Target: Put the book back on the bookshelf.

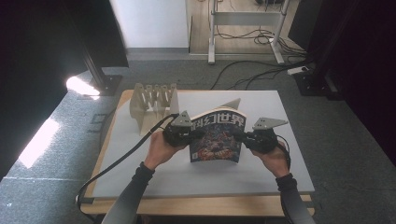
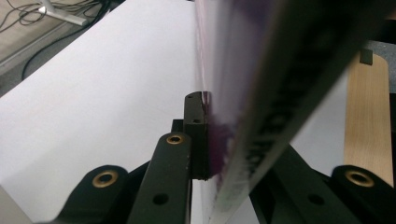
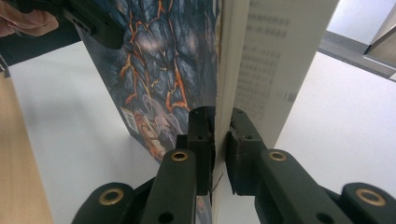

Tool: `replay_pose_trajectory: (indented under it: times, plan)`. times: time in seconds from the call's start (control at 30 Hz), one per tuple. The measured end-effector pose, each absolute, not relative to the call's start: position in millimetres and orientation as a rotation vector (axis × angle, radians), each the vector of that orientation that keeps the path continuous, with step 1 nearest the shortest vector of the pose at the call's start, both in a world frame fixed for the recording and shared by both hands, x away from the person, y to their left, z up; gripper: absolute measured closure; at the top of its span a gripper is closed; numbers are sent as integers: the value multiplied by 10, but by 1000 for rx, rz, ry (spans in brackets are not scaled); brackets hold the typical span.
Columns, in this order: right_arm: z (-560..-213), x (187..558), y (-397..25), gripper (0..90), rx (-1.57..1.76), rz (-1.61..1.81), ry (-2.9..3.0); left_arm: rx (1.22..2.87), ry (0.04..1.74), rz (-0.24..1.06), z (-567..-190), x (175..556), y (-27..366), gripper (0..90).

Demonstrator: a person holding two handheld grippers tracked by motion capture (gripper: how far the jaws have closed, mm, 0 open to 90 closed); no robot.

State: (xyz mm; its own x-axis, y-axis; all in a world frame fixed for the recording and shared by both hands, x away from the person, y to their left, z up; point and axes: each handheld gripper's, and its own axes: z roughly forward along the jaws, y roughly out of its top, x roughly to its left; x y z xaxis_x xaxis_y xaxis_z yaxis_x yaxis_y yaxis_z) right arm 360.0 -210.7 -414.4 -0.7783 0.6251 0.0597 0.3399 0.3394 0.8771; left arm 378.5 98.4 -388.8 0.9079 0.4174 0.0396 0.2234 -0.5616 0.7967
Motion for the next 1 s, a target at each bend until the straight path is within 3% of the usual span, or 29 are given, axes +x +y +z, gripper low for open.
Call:
replay_pose_trajectory:
  times: [0.3, 0.47, 0.5, 0.83, 0.87, 1.0]
  plan:
    - [-4159, 3653, -2060, 695, 898, 1346, 2300, 2192, 461, 299, -3831, 3794, 1090, 827]
    - [-4232, 3674, -2080, 551, 951, 1318, 2286, 2194, 495, 305, -3777, 3779, 1199, 827]
    - [-4290, 3690, -2077, 474, 972, 1286, 2294, 2191, 501, 303, -3768, 3778, 1230, 827]
    - [-4672, 3770, -1994, 229, 1001, 1120, 2348, 2133, 619, 287, -3653, 3737, 1615, 828]
    - [-4768, 3786, -1988, 163, 1030, 1114, 2347, 2132, 626, 294, -3639, 3724, 1651, 827]
    - [-4939, 3801, -2000, 118, 1091, 1100, 2334, 2118, 669, 313, -3577, 3665, 1841, 827]
